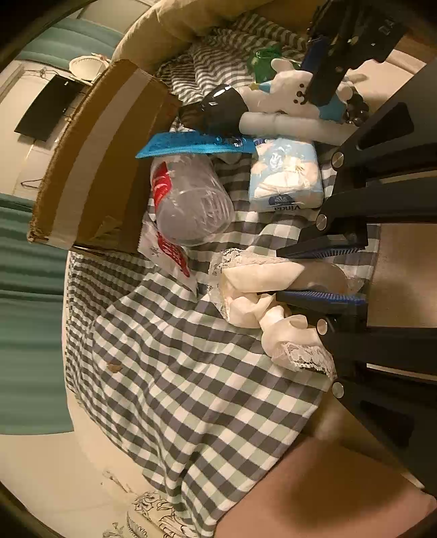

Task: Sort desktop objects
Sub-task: 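Grasp the white lace cloth with the left gripper while the right grasps the bunny figure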

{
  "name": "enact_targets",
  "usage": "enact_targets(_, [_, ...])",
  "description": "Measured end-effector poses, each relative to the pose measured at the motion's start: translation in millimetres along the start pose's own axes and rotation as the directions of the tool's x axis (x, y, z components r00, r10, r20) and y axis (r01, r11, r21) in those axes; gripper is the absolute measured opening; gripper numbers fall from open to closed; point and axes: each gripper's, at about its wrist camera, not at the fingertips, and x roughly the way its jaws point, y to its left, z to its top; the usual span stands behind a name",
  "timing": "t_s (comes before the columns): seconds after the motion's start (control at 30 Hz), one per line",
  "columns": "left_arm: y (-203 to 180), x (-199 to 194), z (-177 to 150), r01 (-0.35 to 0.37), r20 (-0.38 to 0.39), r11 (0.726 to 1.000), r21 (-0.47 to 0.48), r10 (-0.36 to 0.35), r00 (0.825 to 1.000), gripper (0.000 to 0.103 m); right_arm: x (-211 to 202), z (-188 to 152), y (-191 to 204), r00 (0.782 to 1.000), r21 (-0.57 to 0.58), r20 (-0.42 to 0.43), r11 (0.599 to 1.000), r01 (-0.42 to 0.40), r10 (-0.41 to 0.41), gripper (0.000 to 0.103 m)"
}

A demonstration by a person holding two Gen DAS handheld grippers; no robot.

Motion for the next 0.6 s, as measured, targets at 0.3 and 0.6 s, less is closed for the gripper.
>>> enact_targets(0.3, [-3, -14, 4, 0.026, 0.053, 1.0, 0.009, -0.026, 0.998, 0.018, -8, 4, -1, 0.999, -0.011, 0.034, 1.0, 0.003, -0.003, 0.039])
enact_targets(0.6, [-12, -36, 12, 0.051, 0.096, 0.998, 0.04, -0.055, 0.994, 0.018, -43, 4, -2, 0.994, -0.016, 0.107, 1.0, 0.003, -0.001, 0.039])
